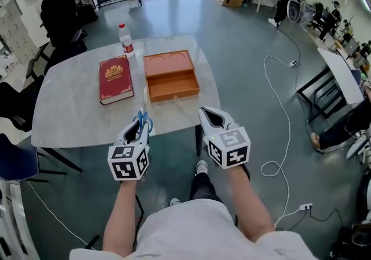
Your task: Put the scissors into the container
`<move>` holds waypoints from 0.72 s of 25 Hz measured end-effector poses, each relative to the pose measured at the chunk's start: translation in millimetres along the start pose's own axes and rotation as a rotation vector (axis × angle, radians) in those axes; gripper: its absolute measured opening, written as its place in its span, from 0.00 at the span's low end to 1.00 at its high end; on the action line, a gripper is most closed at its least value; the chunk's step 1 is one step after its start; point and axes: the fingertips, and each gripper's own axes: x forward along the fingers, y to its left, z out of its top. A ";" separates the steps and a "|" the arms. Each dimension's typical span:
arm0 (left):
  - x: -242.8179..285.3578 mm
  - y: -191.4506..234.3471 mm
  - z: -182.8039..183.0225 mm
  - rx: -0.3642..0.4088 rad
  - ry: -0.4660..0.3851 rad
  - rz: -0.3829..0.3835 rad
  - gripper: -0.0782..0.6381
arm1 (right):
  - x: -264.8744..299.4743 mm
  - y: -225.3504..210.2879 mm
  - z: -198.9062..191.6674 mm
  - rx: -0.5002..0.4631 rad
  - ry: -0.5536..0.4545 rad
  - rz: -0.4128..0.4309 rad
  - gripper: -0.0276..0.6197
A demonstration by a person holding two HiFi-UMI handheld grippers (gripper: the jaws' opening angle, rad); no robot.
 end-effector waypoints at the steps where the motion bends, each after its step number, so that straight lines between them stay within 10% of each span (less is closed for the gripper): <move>1: 6.7 1.0 2.5 0.001 0.002 0.006 0.22 | 7.0 -5.5 1.2 0.001 -0.001 0.007 0.05; 18: 126.8 -12.3 54.8 -0.024 0.042 0.110 0.22 | 103.6 -117.8 39.4 -0.001 0.008 0.133 0.05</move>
